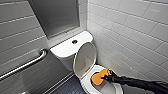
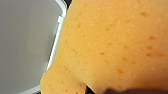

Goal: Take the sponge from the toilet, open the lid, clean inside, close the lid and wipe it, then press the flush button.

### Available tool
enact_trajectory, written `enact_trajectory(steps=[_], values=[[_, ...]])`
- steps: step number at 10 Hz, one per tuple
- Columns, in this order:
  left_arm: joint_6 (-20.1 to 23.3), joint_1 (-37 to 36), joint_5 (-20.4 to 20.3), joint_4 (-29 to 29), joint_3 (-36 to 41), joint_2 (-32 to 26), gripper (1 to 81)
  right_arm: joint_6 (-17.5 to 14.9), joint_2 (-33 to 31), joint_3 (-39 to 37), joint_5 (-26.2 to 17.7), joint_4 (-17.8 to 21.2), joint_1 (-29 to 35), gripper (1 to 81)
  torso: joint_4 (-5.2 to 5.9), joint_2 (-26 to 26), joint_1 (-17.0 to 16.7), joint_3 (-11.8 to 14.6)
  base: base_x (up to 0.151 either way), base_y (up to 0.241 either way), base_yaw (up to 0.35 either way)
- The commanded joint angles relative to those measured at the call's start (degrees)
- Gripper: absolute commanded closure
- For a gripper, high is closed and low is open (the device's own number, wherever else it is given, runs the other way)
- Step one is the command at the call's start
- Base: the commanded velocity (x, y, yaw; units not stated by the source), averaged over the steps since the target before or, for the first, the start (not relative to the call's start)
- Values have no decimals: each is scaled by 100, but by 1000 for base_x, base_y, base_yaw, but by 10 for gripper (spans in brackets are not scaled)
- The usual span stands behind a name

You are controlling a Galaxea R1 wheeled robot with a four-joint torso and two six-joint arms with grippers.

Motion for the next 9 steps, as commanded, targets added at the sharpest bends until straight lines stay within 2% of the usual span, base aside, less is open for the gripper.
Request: enact_trajectory(steps=[1,3,6,7,9], values=[[33,60,571,-72,19,-59,10,15,5,-25,-94,151,906,811,0,0,0,0,0,0,0],[24,60,571,-81,-34,-41,10,15,207,-234,-120,168,1047,811,0,-2,0,-2,0,0,0],[15,78,571,-81,-34,-76,10,32,735,-1210,-94,379,1091,811,0,0,0,-2,0,0,0],[15,78,579,-81,-34,-85,10,164,884,-1535,-76,458,1091,811,0,0,0,-2,0,0,0],[15,113,588,-81,-8,-76,10,182,1060,-1905,-59,467,1197,811,0,0,0,-2,0,0,0]])
